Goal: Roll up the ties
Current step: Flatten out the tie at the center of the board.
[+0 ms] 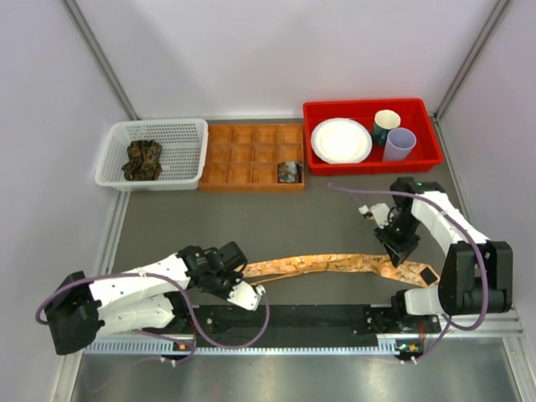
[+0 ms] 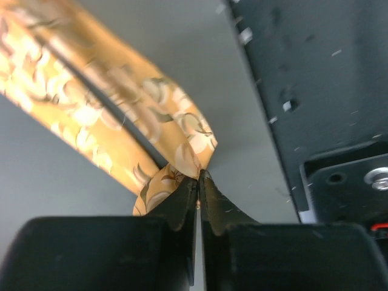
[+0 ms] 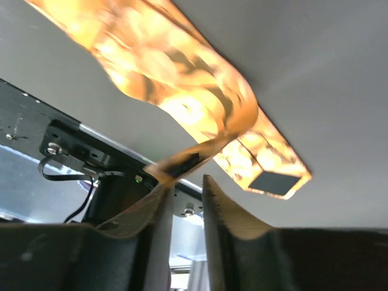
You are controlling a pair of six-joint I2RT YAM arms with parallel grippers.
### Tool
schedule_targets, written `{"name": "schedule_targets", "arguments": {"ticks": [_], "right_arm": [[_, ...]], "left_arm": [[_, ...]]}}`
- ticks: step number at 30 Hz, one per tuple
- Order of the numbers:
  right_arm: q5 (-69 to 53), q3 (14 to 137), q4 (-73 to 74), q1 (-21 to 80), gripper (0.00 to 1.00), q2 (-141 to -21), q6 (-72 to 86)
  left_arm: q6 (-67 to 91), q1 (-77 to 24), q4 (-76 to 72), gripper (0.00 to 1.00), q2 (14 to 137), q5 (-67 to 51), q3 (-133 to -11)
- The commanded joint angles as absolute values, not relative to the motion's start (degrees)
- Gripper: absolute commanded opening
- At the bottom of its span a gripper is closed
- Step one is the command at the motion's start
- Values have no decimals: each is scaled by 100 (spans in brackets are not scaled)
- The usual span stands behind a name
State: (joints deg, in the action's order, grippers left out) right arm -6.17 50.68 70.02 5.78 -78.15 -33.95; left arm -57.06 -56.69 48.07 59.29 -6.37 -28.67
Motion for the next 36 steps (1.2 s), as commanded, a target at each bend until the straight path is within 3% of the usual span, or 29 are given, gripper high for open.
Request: {"name": "schedule_targets", "arguments": {"ticks": [1, 4, 6, 8, 11, 17, 24, 36], "right_arm": [[-694, 5361, 7399, -200, 30, -7717, -4015], [-1010, 5475, 7488, -648, 35, -7717, -4314], [-1290, 5633, 7620, -843, 36, -7813, -4447], [-1624, 5835, 7891, -1141, 43, -7927, -4526], [-2003, 6099, 8024, -1204, 50, -8130, -4465], [-1522, 5994, 7744, -1204, 43, -8437, -4342], [-941, 5406, 7137, -1204, 41, -8709, -4430], [-976, 5221, 6627, -1204, 30, -9404, -4280]], "left_arm": [[-5336, -5695, 4736, 17, 5363, -70, -2970], [-5256, -5695, 4694, 37, 4783, -386, -3137], [-5343, -5695, 4676, 42, 4474, -536, -3182], [-5458, -5687, 4676, 49, 4404, -572, -3182], [-5152, -5695, 4361, 53, 4569, -150, -3199], [-5098, -5695, 4702, 52, 5290, -1177, -3472], [-5422, -5704, 4877, 47, 5994, -1511, -3454], [-5740, -5783, 5089, 49, 6073, -1538, -3419]]}}
